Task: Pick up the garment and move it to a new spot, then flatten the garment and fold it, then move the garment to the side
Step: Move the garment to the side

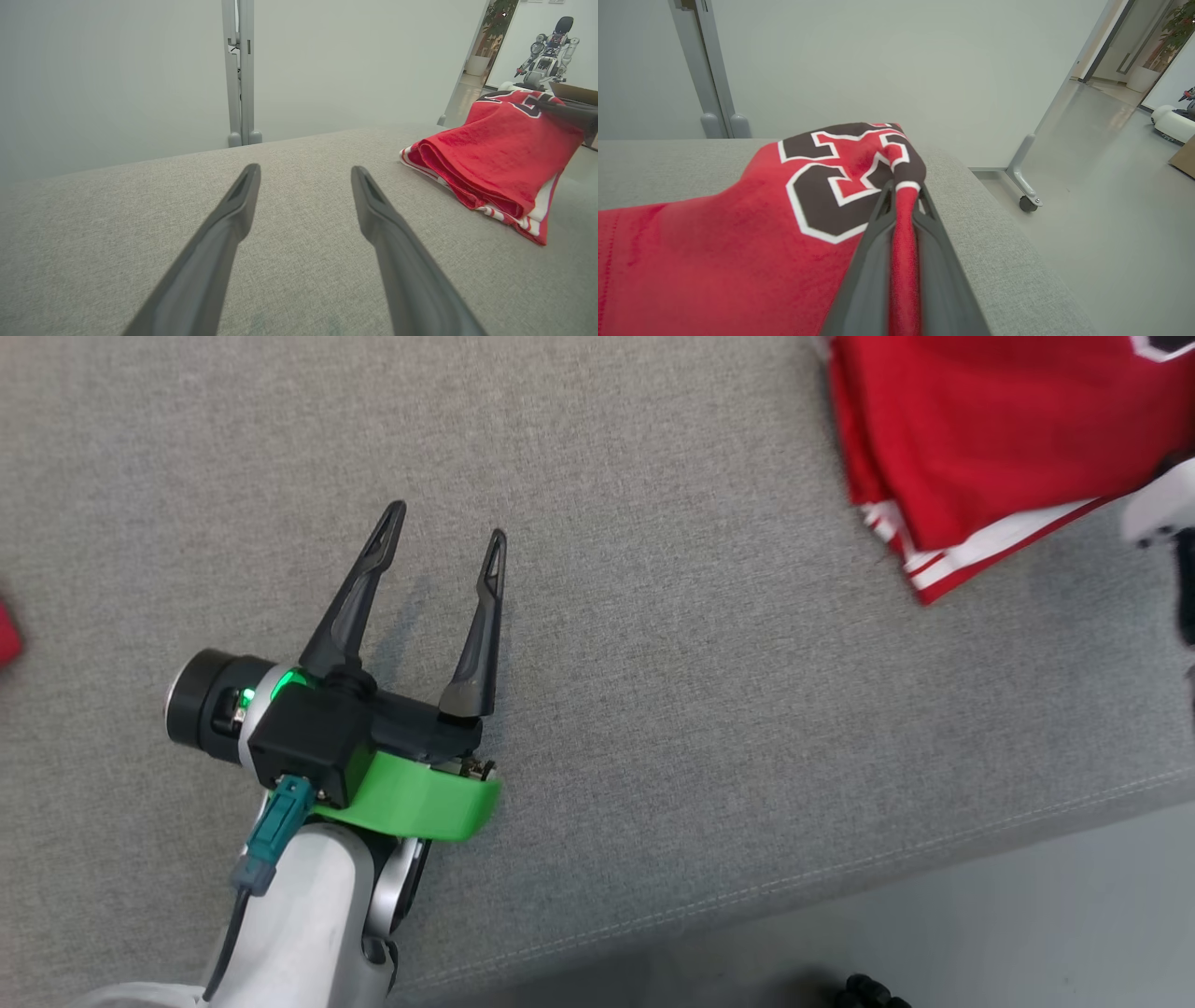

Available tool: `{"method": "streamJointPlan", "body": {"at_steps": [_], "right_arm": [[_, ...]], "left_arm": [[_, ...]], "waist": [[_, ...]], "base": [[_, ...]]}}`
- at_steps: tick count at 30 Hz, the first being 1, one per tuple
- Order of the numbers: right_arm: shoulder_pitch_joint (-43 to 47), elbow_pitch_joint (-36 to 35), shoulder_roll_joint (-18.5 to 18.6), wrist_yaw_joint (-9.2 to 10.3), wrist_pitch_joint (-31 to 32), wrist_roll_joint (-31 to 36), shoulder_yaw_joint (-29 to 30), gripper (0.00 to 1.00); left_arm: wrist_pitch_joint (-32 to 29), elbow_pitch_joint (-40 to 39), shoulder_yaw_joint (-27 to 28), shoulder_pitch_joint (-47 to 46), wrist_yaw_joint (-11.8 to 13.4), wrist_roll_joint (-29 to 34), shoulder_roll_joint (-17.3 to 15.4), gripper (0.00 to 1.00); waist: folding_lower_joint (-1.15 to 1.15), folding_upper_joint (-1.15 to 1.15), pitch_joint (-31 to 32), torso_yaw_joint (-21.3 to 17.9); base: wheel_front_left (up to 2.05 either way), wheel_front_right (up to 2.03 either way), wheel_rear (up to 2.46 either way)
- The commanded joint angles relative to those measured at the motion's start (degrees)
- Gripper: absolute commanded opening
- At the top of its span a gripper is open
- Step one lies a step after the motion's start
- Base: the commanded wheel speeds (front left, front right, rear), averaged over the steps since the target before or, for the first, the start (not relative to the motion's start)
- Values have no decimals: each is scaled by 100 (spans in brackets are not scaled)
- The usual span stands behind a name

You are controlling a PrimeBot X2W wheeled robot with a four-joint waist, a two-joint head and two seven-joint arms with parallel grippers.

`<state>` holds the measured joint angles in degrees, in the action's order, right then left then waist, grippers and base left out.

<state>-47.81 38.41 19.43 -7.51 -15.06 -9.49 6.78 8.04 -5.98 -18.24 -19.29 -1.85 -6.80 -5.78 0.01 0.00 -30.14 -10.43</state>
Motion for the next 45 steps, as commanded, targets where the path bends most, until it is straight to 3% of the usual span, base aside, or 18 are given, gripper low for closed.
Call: {"method": "streamJointPlan", "body": {"at_steps": [1,13,25,26,27,28,32,36,45], "right_arm": [[-118,-30,95,5,-20,93,149,0],[-546,-74,456,6,-20,683,1290,0],[-609,583,540,6,-20,2051,2206,0],[-628,607,544,6,-20,2157,2255,10],[-649,624,547,6,-20,2276,2317,40],[-673,600,550,6,-20,2390,2385,100],[-713,150,422,6,-19,2790,2677,100],[-614,-292,127,6,-19,2861,2554,100],[12,-792,-508,7,-19,1362,1250,100]], "left_arm": [[-58,-134,-2,-124,-20,50,-51,100],[-382,-882,-46,-315,-36,161,-234,100],[-408,-941,-195,-237,-12,131,-229,100],[-416,-956,-201,-223,-5,131,-235,100],[-431,-970,-204,-206,7,141,-251,100],[-429,-981,-209,-191,14,143,-264,100],[-421,-996,-208,-164,40,131,-290,100],[-371,-902,-201,-110,77,90,-277,100],[-24,-325,-12,240,245,-177,-233,100]], "waist": [[-1,0,-288,82],[-1,0,-718,184],[-1,0,-679,512],[-1,0,-678,537],[-1,0,-678,555],[-1,0,-678,572],[-1,0,-646,620],[-1,0,-482,626],[-1,0,284,732]], "base": [[0,0,0],[0,0,0],[0,0,0],[0,0,0],[0,0,0],[0,0,0],[0,0,0],[0,0,0],[0,0,0]]}}
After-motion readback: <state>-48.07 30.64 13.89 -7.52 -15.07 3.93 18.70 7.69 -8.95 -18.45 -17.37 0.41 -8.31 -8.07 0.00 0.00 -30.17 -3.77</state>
